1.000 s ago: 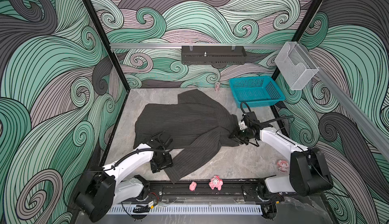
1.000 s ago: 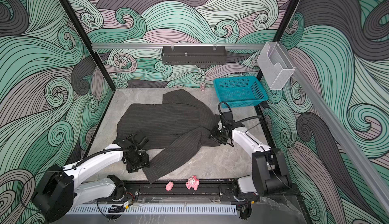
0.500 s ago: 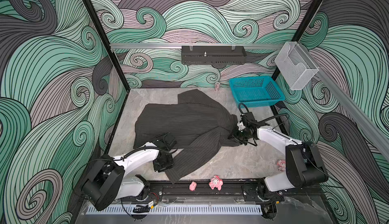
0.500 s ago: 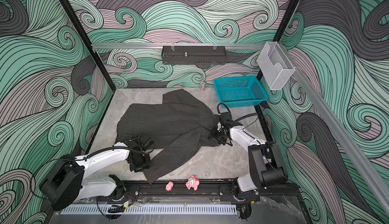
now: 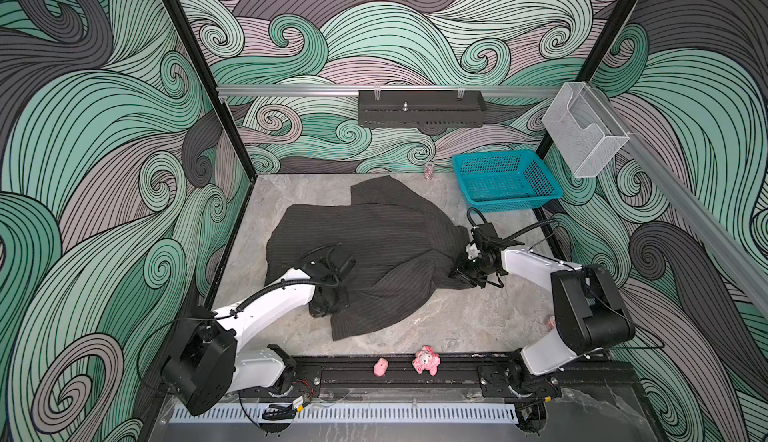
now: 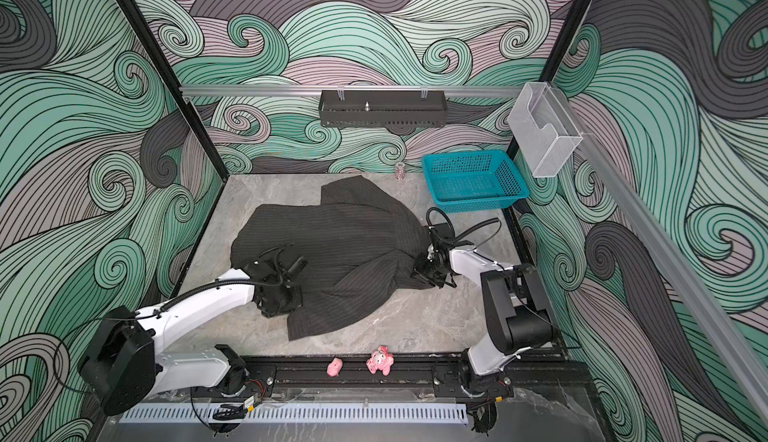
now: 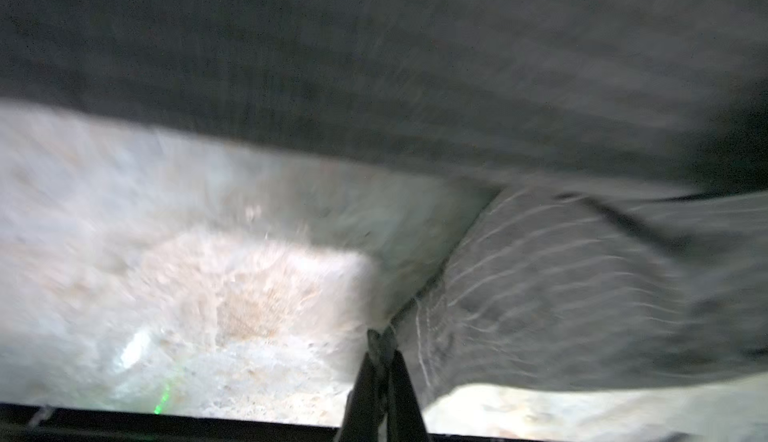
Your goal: Fold and stack the long sleeve shirts
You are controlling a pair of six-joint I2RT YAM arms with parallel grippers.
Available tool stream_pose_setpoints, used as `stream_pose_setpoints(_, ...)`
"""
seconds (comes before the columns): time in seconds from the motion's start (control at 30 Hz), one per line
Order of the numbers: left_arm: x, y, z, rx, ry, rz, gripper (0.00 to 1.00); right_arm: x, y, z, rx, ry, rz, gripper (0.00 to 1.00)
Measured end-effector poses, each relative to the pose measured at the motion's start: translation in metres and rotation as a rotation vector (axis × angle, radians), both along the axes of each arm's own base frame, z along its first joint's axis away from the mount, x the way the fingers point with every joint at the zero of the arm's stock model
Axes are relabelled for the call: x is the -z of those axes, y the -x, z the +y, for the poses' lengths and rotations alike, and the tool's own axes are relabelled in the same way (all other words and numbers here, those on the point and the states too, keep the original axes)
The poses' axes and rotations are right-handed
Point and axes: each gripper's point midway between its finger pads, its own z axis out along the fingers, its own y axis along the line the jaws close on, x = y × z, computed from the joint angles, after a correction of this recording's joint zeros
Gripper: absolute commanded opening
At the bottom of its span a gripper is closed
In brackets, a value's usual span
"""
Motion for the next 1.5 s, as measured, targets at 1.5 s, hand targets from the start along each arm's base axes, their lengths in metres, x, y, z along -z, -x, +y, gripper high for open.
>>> stream_pose_setpoints(1.5, -0.284, -0.216, -0.109, 1.188, -0.308, -1.53, 0.0, 0.004, -0.006, -0.006, 0.043, -0.075, 0.044, 0.21)
